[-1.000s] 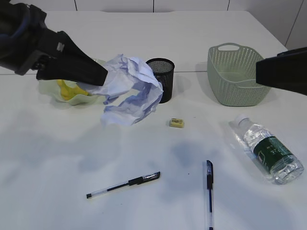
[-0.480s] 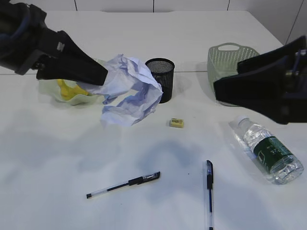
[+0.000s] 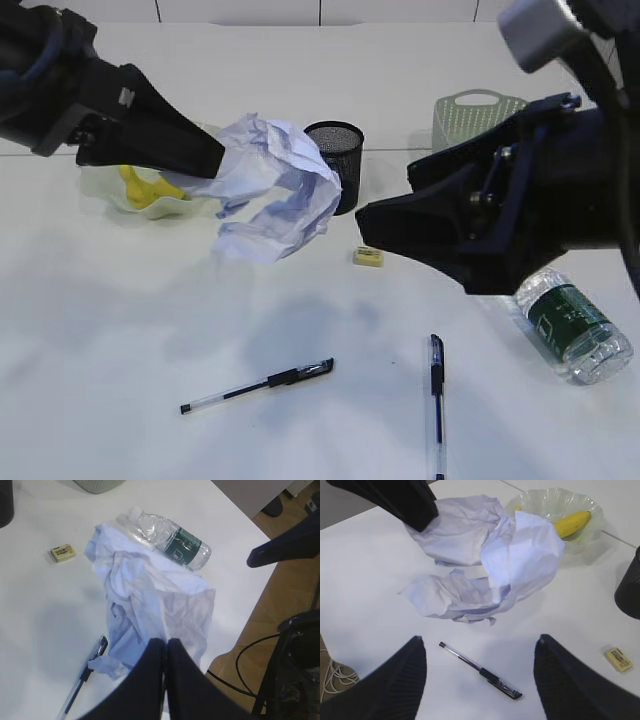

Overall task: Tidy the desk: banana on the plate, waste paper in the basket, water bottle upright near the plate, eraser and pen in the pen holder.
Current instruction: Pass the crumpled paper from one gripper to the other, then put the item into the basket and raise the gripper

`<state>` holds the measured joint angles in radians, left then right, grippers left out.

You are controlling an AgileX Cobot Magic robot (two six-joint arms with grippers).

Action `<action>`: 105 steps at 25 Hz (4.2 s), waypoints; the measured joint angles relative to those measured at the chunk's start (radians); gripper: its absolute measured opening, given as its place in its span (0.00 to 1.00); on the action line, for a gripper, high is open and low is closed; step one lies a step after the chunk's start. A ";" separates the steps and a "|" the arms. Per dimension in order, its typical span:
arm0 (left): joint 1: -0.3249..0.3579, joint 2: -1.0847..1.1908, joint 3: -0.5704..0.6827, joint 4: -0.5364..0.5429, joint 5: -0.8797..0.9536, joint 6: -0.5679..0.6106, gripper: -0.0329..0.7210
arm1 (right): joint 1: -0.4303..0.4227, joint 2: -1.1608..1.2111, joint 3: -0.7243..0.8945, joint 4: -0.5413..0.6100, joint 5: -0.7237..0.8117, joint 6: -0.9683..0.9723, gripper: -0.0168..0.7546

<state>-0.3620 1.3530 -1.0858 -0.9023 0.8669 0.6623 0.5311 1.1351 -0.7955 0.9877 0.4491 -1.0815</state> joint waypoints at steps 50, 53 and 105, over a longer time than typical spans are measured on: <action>-0.002 0.000 0.000 -0.002 0.007 0.000 0.03 | 0.107 0.262 -0.155 -0.013 -0.155 0.000 0.00; -0.002 -0.002 0.000 -0.002 0.009 0.000 0.06 | 0.107 0.262 -0.155 -0.013 -0.155 0.000 0.00; -0.002 -0.163 0.000 0.284 0.002 -0.144 0.68 | -0.216 0.262 -0.157 -0.044 -0.216 -0.007 0.00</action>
<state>-0.3636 1.1901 -1.0858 -0.6183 0.8692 0.5183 0.3151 1.3976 -0.9530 0.9434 0.2335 -1.0889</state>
